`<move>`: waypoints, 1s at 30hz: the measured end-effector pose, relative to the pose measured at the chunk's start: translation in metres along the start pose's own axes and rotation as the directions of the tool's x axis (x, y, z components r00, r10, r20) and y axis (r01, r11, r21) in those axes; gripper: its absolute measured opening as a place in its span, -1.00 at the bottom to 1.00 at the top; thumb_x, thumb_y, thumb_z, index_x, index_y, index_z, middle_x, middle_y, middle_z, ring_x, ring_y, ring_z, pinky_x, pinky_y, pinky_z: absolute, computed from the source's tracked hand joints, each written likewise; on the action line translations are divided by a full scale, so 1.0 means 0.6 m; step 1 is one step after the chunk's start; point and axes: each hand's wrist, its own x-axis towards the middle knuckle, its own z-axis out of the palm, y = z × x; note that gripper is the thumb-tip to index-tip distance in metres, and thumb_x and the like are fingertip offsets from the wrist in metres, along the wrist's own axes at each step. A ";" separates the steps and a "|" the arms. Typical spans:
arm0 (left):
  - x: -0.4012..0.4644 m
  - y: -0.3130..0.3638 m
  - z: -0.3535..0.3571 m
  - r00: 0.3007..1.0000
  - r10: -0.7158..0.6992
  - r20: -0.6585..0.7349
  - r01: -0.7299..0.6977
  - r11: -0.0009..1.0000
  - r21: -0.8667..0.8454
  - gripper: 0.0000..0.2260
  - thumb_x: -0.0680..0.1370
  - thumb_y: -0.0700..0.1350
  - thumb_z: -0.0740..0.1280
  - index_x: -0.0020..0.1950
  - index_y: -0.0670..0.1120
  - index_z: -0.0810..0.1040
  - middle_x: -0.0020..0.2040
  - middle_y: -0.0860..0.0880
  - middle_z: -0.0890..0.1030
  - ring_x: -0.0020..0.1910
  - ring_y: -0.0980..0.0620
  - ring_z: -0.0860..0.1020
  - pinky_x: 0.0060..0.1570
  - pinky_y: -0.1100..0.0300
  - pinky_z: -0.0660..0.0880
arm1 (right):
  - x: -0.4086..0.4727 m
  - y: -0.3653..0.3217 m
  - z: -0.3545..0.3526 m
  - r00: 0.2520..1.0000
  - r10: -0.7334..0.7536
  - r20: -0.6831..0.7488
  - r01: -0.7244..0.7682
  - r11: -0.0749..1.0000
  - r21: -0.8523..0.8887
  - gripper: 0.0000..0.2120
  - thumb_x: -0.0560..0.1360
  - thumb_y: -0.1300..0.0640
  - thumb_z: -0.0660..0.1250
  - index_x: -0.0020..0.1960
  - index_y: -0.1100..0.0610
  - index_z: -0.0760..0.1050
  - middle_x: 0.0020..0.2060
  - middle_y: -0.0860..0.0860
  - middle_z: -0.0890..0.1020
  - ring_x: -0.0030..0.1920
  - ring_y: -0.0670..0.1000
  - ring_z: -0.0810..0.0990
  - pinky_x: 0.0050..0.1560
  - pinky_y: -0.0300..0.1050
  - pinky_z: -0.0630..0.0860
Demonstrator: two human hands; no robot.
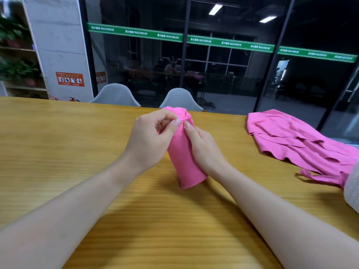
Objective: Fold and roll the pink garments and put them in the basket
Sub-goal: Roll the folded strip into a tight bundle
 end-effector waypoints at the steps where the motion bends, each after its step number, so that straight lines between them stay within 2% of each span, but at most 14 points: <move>1: -0.001 -0.001 -0.001 1.000 0.006 -0.006 -0.006 1.000 -0.003 -0.88 0.62 -0.24 0.38 -0.08 -0.13 0.67 -0.32 0.08 0.59 -0.32 0.16 0.49 -0.26 0.30 0.42 | 0.000 0.000 0.001 1.000 -0.001 -0.004 0.001 1.000 0.006 -0.47 0.63 -0.31 0.05 -0.10 0.09 0.56 -0.18 -0.04 0.68 -0.11 0.02 0.59 0.01 0.08 0.49; 4: -0.004 0.000 -0.002 0.999 0.038 -0.015 -0.038 0.999 -0.005 -0.88 0.62 -0.25 0.38 -0.09 -0.12 0.67 -0.32 0.13 0.59 -0.33 0.18 0.50 -0.26 0.33 0.42 | 0.000 -0.002 0.003 1.000 0.012 -0.003 -0.012 1.000 0.001 -0.51 0.65 -0.25 0.09 -0.14 0.10 0.54 -0.22 -0.03 0.66 -0.16 0.01 0.58 -0.06 0.06 0.48; 7: -0.011 0.007 0.002 0.993 0.117 -0.009 -0.116 0.991 0.065 -0.91 0.61 -0.23 0.39 -0.07 -0.10 0.67 -0.34 0.16 0.57 -0.35 0.14 0.52 -0.27 0.32 0.42 | -0.001 -0.008 0.005 0.999 -0.035 -0.018 0.034 0.998 -0.045 -0.52 0.58 -0.31 0.11 -0.18 0.06 0.50 -0.30 -0.08 0.62 -0.22 -0.01 0.54 -0.11 0.09 0.48; 10: -0.019 0.007 0.006 0.981 0.187 0.060 -0.194 0.968 0.157 -0.91 0.60 -0.15 0.37 -0.04 -0.08 0.67 -0.29 0.16 0.60 -0.29 0.08 0.58 -0.24 0.19 0.50 | -0.004 -0.005 0.002 0.995 -0.084 -0.063 0.072 0.982 -0.177 -0.54 0.46 -0.34 0.08 -0.23 0.04 0.43 -0.34 -0.08 0.58 -0.24 0.03 0.51 -0.18 0.11 0.46; 12: -0.021 0.003 0.007 0.976 0.190 0.110 -0.209 0.959 0.192 -0.91 0.61 -0.13 0.36 -0.05 -0.06 0.65 -0.29 0.18 0.59 -0.30 0.12 0.55 -0.27 0.26 0.44 | -0.001 0.001 -0.002 0.994 -0.074 -0.084 0.055 0.977 -0.204 -0.60 0.48 -0.28 0.11 -0.28 0.02 0.37 -0.39 -0.09 0.52 -0.28 0.02 0.46 -0.21 0.09 0.42; 15: -0.015 -0.007 0.003 0.994 0.110 -0.001 -0.109 0.983 0.147 -0.89 0.63 -0.19 0.36 -0.10 -0.14 0.60 -0.33 0.09 0.54 -0.37 0.16 0.44 -0.30 0.38 0.32 | 0.009 0.005 -0.008 0.995 -0.009 -0.098 0.004 0.999 -0.052 -0.60 0.62 -0.19 0.16 -0.30 0.01 0.38 -0.40 -0.14 0.52 -0.30 -0.02 0.46 -0.19 0.04 0.40; 16: -0.012 -0.012 0.002 0.995 0.082 -0.053 -0.074 0.988 0.136 -0.88 0.63 -0.20 0.36 -0.10 -0.15 0.59 -0.32 0.07 0.54 -0.36 0.16 0.44 -0.30 0.37 0.33 | 0.011 0.005 -0.009 0.995 0.016 -0.097 -0.014 1.000 0.016 -0.58 0.64 -0.19 0.17 -0.29 0.02 0.41 -0.38 -0.13 0.54 -0.29 -0.01 0.48 -0.17 0.02 0.41; 19: -0.008 -0.023 0.005 0.991 0.055 -0.124 -0.033 0.985 0.171 -0.87 0.64 -0.16 0.37 -0.10 -0.12 0.59 -0.29 0.01 0.58 -0.34 0.04 0.46 -0.33 0.22 0.38 | 0.015 0.003 -0.003 0.994 0.077 -0.076 -0.066 0.987 0.145 -0.50 0.63 -0.22 0.20 -0.14 0.21 0.55 -0.25 0.06 0.65 -0.23 0.07 0.56 -0.11 0.05 0.49; 22: -0.006 -0.027 0.007 0.990 0.045 -0.136 -0.021 0.986 0.167 -0.87 0.64 -0.13 0.37 -0.10 -0.10 0.58 -0.21 0.01 0.59 -0.23 0.04 0.48 -0.23 0.19 0.42 | 0.013 0.001 0.001 0.992 0.093 -0.087 -0.071 0.971 0.227 -0.49 0.65 -0.18 0.20 -0.02 0.28 0.59 -0.18 0.12 0.67 -0.21 -0.02 0.56 -0.12 0.00 0.49; 24: -0.004 -0.032 0.009 0.988 0.070 -0.137 -0.041 0.978 0.203 -0.88 0.64 -0.07 0.36 -0.08 -0.05 0.57 -0.10 0.06 0.56 -0.06 0.08 0.50 -0.09 0.24 0.42 | 0.013 0.002 0.004 0.991 0.084 -0.101 -0.056 0.966 0.252 -0.52 0.67 -0.15 0.19 0.00 0.27 0.60 -0.13 0.14 0.69 -0.19 -0.03 0.57 -0.10 0.00 0.51; 26: -0.005 -0.045 0.012 0.989 0.012 -0.144 0.011 0.988 0.156 -0.94 0.61 0.00 0.35 0.02 0.05 0.53 0.04 0.08 0.53 0.09 0.07 0.51 0.02 0.25 0.45 | 0.015 0.008 0.008 0.988 0.115 -0.103 -0.080 0.953 0.293 -0.50 0.66 -0.17 0.18 0.02 0.27 0.61 -0.07 0.19 0.69 -0.14 0.03 0.62 0.01 0.10 0.56; 28: -0.014 -0.052 0.021 0.985 -0.156 -0.075 0.158 0.987 0.019 -0.75 0.59 0.09 0.32 0.24 0.12 0.43 0.23 0.12 0.50 0.21 0.15 0.51 0.12 0.27 0.48 | 0.018 0.010 0.010 0.977 0.189 -0.102 -0.140 0.921 0.364 -0.44 0.58 -0.26 0.15 0.05 0.23 0.63 -0.05 0.19 0.71 -0.01 0.13 0.68 0.14 0.18 0.56; 30: -0.024 -0.052 0.038 0.958 -0.277 0.069 0.281 0.958 -0.060 -0.54 0.64 0.16 0.25 0.50 0.11 0.26 0.43 0.17 0.40 0.33 0.34 0.41 0.32 0.32 0.39 | 0.024 0.014 0.007 0.968 0.234 -0.094 -0.176 0.894 0.412 -0.47 0.61 -0.27 0.11 0.09 0.11 0.66 -0.01 0.08 0.73 0.07 0.09 0.69 0.22 0.15 0.57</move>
